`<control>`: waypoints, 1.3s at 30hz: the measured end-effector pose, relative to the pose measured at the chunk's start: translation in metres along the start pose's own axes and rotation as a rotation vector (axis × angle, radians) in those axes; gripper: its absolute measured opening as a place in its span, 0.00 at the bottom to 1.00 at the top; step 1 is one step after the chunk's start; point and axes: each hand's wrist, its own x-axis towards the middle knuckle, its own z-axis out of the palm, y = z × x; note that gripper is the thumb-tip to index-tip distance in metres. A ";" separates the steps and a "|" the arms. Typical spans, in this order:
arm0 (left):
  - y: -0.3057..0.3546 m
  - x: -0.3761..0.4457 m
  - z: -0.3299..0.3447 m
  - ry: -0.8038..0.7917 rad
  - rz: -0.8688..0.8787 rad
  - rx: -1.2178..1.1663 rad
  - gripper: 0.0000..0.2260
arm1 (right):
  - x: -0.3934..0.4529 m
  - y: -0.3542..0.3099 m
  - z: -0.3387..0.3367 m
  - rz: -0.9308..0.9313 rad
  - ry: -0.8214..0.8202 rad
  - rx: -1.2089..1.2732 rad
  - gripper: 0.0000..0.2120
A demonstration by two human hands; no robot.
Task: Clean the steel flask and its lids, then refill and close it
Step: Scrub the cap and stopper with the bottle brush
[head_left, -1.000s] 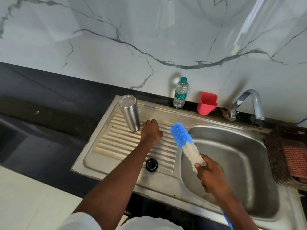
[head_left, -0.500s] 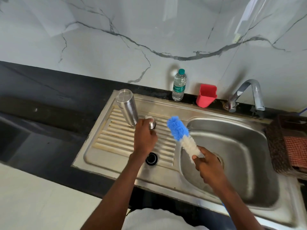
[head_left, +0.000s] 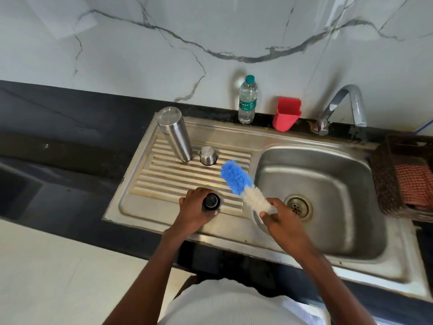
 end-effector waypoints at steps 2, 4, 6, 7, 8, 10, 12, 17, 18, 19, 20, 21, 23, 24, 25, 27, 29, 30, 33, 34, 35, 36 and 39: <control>0.001 0.004 0.004 0.059 -0.012 -0.289 0.28 | -0.004 0.004 -0.003 -0.033 0.026 0.017 0.15; 0.012 0.008 -0.003 0.063 -0.038 -0.547 0.27 | -0.008 0.006 -0.009 -0.067 0.071 0.042 0.16; 0.031 0.015 -0.014 0.034 -0.105 -0.772 0.25 | -0.009 0.010 -0.017 -0.104 0.117 0.089 0.16; 0.040 0.020 -0.018 0.009 -0.141 -0.899 0.24 | -0.009 0.011 -0.021 -0.123 0.135 0.123 0.16; 0.048 0.025 -0.022 -0.020 -0.164 -1.003 0.23 | -0.010 0.013 -0.025 -0.143 0.151 0.151 0.17; 0.065 0.035 -0.028 -0.096 -0.166 -1.139 0.24 | -0.013 0.014 -0.034 -0.184 0.187 0.181 0.18; 0.081 0.045 -0.032 -0.149 -0.140 -1.211 0.25 | -0.016 0.012 -0.041 -0.215 0.219 0.194 0.19; 0.124 0.060 -0.036 -0.118 -0.153 -1.301 0.30 | -0.026 0.004 -0.048 -0.277 0.360 0.184 0.22; 0.133 0.061 -0.035 -0.095 -0.167 -1.301 0.32 | -0.028 0.004 -0.048 -0.294 0.396 0.150 0.23; 0.142 0.062 -0.035 -0.076 -0.188 -1.294 0.33 | -0.029 0.004 -0.049 -0.310 0.426 0.115 0.24; 0.150 0.063 -0.034 -0.057 -0.206 -1.278 0.33 | -0.030 0.004 -0.049 -0.322 0.443 0.078 0.25; 0.158 0.063 -0.034 -0.033 -0.211 -1.255 0.33 | -0.031 0.005 -0.048 -0.332 0.446 0.033 0.26; 0.172 0.061 -0.032 0.022 -0.190 -1.136 0.33 | -0.033 0.004 -0.043 -0.345 0.433 -0.075 0.28; 0.176 0.062 -0.029 0.046 -0.171 -1.062 0.32 | -0.034 0.002 -0.040 -0.335 0.424 -0.109 0.30; 0.181 0.061 -0.027 0.058 -0.124 -1.004 0.32 | -0.034 -0.001 -0.037 -0.312 0.422 -0.108 0.30; 0.184 0.057 -0.023 0.084 0.020 -0.891 0.30 | -0.031 -0.009 -0.039 -0.260 0.432 -0.072 0.28; 0.180 0.054 -0.023 0.146 0.119 -0.781 0.27 | -0.024 -0.017 -0.052 -0.172 0.383 -0.043 0.27; 0.179 0.053 -0.025 0.170 0.137 -0.760 0.26 | -0.023 -0.020 -0.061 -0.130 0.328 -0.021 0.26; 0.179 0.060 -0.034 0.268 0.130 -0.738 0.24 | -0.031 -0.028 -0.081 -0.104 0.262 -0.080 0.27; 0.179 0.064 -0.036 0.288 0.118 -0.737 0.21 | -0.038 -0.033 -0.081 -0.115 0.266 -0.150 0.28; 0.182 0.064 -0.037 0.280 0.125 -0.739 0.19 | -0.045 -0.039 -0.078 -0.123 0.268 -0.209 0.28; 0.186 0.063 -0.037 0.257 0.144 -0.733 0.18 | -0.050 -0.046 -0.074 -0.125 0.270 -0.242 0.28; 0.188 0.054 -0.036 0.177 0.264 -0.729 0.16 | -0.044 -0.052 -0.078 -0.095 0.278 -0.240 0.27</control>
